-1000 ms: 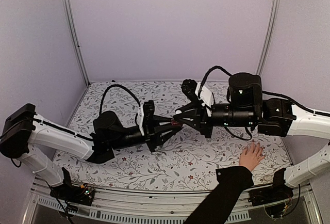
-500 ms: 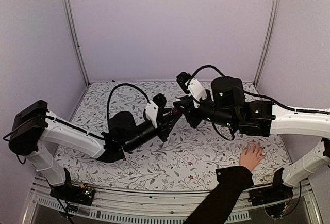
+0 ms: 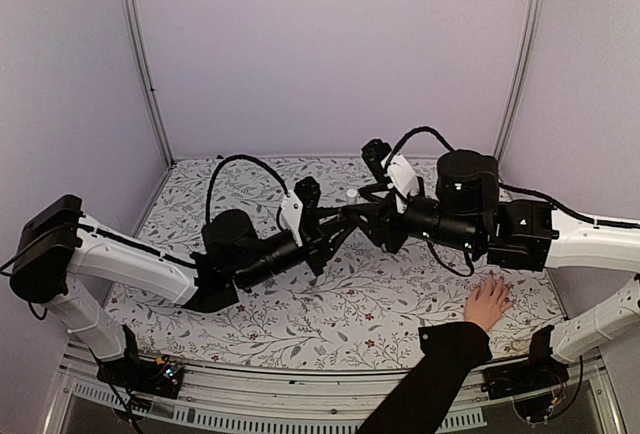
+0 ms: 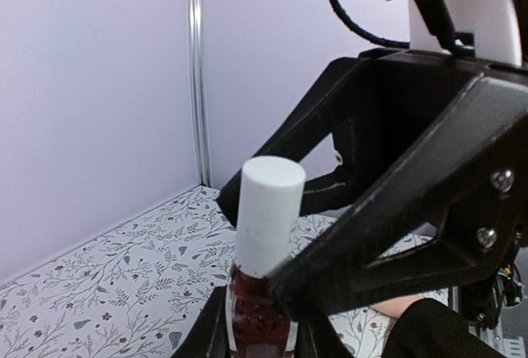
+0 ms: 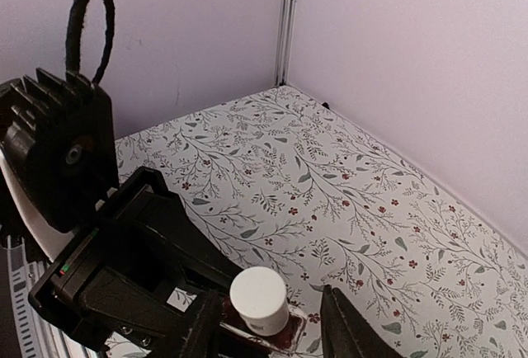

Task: Paint the nails
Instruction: Screw the nail polish bottle.

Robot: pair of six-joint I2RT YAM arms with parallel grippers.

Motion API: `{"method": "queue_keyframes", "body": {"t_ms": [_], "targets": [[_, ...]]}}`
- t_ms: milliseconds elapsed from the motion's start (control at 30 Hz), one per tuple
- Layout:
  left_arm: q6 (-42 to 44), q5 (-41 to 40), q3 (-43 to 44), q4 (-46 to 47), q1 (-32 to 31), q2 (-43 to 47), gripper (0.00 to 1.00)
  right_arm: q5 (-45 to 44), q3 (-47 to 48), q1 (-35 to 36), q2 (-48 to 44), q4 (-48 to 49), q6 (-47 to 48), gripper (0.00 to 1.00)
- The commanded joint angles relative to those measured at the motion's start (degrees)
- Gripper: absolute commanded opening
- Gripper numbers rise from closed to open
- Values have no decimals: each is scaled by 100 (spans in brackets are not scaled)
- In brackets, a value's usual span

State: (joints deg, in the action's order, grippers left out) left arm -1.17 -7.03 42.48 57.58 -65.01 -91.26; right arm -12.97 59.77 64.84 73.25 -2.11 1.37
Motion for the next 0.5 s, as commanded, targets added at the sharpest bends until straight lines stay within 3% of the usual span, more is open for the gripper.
{"method": "queue_keyframes", "body": {"t_ms": [0, 167, 467], "targets": [[-164, 638, 118, -64, 89, 222, 0, 306, -228, -24, -653, 116, 149, 52], [-188, 1682, 144, -376, 224, 312, 0, 1095, -438, -37, -1293, 3, 598, 71], [-222, 4930, 367, -621, 486, 250, 0, 3295, -71, -77, -1661, -1102, 1192, 71]]}}
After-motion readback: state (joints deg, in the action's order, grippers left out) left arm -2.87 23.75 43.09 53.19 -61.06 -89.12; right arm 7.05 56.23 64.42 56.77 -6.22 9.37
